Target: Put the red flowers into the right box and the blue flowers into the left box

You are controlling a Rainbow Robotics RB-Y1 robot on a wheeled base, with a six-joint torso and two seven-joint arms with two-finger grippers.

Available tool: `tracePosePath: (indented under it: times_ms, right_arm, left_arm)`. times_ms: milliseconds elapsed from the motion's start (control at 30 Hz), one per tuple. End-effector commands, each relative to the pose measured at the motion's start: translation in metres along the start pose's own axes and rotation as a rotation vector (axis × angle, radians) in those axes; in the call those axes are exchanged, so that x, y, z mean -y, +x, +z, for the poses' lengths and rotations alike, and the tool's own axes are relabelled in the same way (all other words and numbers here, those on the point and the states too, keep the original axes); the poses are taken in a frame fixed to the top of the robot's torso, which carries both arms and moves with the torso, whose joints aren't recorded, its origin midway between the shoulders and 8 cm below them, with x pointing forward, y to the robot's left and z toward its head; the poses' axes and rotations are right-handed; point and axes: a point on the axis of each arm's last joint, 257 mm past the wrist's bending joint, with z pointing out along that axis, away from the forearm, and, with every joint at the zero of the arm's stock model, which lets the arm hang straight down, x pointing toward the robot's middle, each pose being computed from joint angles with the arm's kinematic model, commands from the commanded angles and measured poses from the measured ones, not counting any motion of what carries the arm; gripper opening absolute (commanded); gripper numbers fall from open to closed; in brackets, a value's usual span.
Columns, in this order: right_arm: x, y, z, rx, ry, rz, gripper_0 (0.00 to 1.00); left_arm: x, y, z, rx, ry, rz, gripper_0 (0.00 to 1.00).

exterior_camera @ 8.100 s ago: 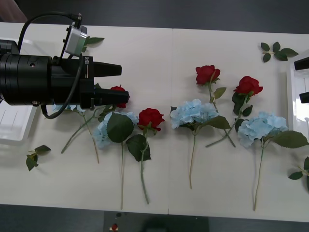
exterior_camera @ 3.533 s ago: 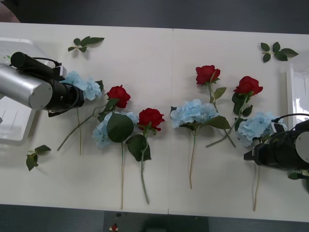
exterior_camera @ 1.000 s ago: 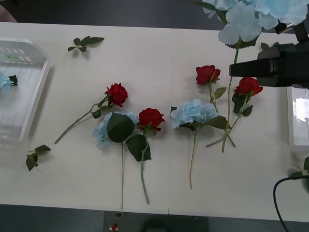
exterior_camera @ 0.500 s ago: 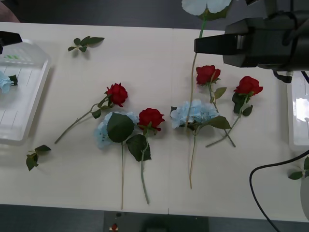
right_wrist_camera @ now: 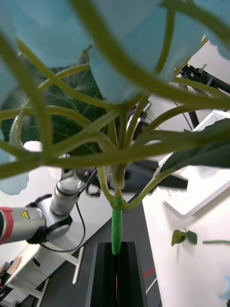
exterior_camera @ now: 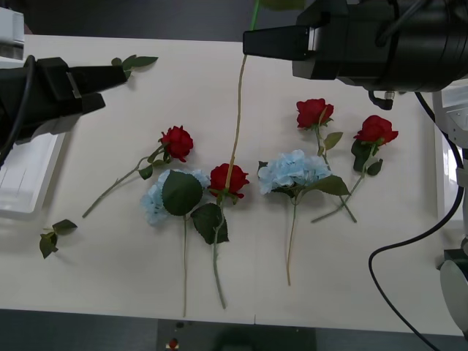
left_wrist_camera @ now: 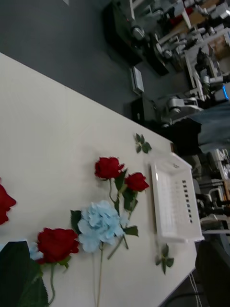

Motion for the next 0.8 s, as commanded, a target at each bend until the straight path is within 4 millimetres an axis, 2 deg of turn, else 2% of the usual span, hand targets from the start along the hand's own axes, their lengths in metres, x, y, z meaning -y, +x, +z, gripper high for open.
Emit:
tracePosePath:
  times_ms: [33,100,200,333,433,567,767,800]
  right_arm:
    - [-0.018,-0.016,0.009,0.014,-0.021,-0.092,0.0]
    - [-0.018,-0.016,0.009,0.014,-0.021,-0.092,0.0]
    - [-0.018,-0.016,0.009,0.014,-0.021,-0.092,0.0]
    - [-0.018,-0.016,0.009,0.014,-0.021,-0.092,0.0]
    - [-0.018,-0.016,0.009,0.014,-0.021,-0.092,0.0]
    - [-0.018,-0.016,0.009,0.014,-0.021,-0.092,0.0]
    - [-0.018,-0.016,0.009,0.014,-0.021,-0.092,0.0]
    - [-0.018,-0.016,0.009,0.014,-0.021,-0.092,0.0]
  left_arm:
    - [0.057,0.026,-0.003,-0.067,0.086,0.08,1.0]
    - [0.084,0.041,-0.005,-0.098,0.157,0.072,1.0]
    - [0.112,0.054,-0.009,-0.122,0.231,0.069,1.0]
    - [0.14,0.073,-0.002,-0.153,0.291,0.117,1.0]
    - [0.157,0.082,0.012,-0.158,0.327,0.152,1.0]
    - [0.164,0.088,0.037,-0.156,0.33,0.2,1.0]
    - [0.162,0.097,0.058,-0.158,0.311,0.233,1.0]
    - [0.16,0.098,0.06,-0.156,0.302,0.241,0.92]
